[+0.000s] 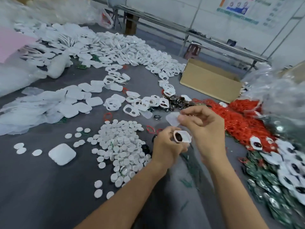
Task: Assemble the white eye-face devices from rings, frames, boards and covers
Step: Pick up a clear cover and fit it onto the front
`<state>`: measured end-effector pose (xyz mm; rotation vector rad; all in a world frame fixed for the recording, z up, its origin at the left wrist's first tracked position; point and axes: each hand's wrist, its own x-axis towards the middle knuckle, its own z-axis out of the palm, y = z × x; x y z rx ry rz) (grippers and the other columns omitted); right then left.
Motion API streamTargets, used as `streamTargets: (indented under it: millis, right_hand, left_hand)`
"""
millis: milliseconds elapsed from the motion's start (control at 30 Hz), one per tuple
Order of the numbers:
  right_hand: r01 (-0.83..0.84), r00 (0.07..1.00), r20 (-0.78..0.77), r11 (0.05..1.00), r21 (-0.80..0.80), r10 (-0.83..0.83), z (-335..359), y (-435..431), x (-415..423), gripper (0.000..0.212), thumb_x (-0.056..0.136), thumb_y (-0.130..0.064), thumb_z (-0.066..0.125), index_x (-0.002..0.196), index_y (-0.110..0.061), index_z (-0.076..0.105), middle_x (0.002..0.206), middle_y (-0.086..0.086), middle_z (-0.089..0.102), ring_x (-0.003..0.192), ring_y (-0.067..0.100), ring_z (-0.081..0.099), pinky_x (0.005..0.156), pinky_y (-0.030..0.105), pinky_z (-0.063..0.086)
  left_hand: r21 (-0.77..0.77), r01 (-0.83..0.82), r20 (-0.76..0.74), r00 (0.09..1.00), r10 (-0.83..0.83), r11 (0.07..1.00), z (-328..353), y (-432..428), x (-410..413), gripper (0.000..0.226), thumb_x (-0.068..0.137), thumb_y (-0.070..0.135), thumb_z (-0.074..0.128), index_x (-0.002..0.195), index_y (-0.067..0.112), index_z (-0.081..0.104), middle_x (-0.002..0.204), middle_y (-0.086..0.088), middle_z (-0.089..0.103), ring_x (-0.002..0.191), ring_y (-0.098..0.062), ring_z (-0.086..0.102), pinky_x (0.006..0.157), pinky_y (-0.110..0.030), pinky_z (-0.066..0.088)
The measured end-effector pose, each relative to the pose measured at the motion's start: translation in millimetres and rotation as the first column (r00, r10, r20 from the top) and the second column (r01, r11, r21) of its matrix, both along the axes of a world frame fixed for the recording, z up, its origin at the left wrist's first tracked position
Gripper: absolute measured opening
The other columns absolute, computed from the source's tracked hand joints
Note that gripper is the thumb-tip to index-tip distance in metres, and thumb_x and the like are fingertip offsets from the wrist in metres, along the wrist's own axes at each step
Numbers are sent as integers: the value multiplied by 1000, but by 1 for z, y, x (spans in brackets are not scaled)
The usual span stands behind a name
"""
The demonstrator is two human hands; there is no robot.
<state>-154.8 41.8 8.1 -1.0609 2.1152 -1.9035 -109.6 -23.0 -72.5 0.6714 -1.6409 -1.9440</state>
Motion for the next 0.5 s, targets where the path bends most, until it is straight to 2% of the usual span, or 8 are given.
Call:
streamTargets:
  millis: [100,167,233,367,500]
  right_hand:
    - [56,993,109,998,-13,-55,-4,14,-15,39,75,7,74,107,-13,62,101,2,69,68,13,67,76,30,57]
    - [60,983,174,998,-4,-58,-7,19,-23,44,76,5,74,115,-11,63,101,3,71,75,12,69,79,28,56]
    - [56,979,196,998,28,-60,-7,21,-28,33,77,1,75,108,-8,68,87,5,74,83,16,70,84,31,54]
    - [45,967,252,999,9,-46,-7,22,-32,9,78,0,73,86,-5,72,80,10,74,73,20,70,78,32,56]
    - [60,958,279,998,33,-67,-10,22,-32,2,79,-2,72,80,-2,72,72,9,71,69,17,66,77,31,56]
  left_hand:
    - [39,10,-31,999,-9,999,2,2,3,29,76,-3,77,98,11,66,92,-9,72,84,-23,71,73,-31,59]
    - [40,21,-66,998,-18,999,2,2,3,34,75,-4,77,102,14,65,95,-8,72,86,-22,71,75,-32,59]
    - [47,14,-78,997,-10,999,4,-1,3,38,74,-5,77,102,18,65,96,-6,72,89,-21,71,78,-35,59]
    - [79,-36,-92,995,44,996,5,0,2,40,70,-9,77,95,21,67,90,0,73,87,-17,68,83,-46,59]
    - [77,-71,-108,991,79,995,6,1,1,41,71,-6,80,100,20,67,89,2,73,84,-13,67,78,-41,61]
